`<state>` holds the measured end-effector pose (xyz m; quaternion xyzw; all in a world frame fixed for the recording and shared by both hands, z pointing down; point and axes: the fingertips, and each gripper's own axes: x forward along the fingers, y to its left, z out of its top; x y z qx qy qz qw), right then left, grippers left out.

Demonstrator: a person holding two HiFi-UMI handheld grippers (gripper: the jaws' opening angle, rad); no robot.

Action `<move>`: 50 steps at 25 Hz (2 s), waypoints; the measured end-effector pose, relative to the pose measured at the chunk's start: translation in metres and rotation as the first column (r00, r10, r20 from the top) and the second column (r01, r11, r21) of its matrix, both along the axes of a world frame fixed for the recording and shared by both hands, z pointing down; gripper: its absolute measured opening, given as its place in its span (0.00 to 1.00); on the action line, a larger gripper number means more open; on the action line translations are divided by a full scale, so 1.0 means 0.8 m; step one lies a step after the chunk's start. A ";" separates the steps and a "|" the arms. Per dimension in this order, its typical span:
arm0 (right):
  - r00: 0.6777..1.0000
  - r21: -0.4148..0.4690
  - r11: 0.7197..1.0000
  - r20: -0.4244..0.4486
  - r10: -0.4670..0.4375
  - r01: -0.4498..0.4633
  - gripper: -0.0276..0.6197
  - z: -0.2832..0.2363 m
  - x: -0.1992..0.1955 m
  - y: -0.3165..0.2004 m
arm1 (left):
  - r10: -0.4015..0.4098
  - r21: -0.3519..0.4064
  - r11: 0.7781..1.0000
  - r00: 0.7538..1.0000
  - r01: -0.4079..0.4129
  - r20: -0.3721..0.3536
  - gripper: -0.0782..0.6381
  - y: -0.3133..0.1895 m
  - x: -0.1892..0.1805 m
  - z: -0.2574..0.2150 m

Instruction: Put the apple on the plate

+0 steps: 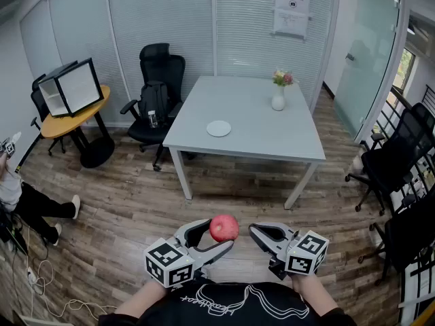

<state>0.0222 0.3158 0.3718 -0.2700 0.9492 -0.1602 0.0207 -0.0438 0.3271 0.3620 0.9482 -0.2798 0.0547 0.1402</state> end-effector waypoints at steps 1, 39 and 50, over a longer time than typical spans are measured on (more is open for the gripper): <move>1.000 0.020 1.000 -0.004 0.002 -0.002 0.05 -0.008 0.003 0.002 | -0.001 0.007 1.000 1.000 0.001 0.001 0.58 0.004 0.004 -0.003; 0.988 -0.143 0.978 0.011 0.152 -0.149 0.06 0.049 0.060 -0.415 | 0.093 -0.112 0.989 0.996 -0.092 0.007 0.58 -0.433 0.041 0.045; 0.994 -0.134 0.985 0.026 0.109 -0.105 0.06 0.051 0.034 -0.523 | 0.028 -0.085 0.996 0.999 -0.024 0.037 0.58 -0.544 0.017 0.049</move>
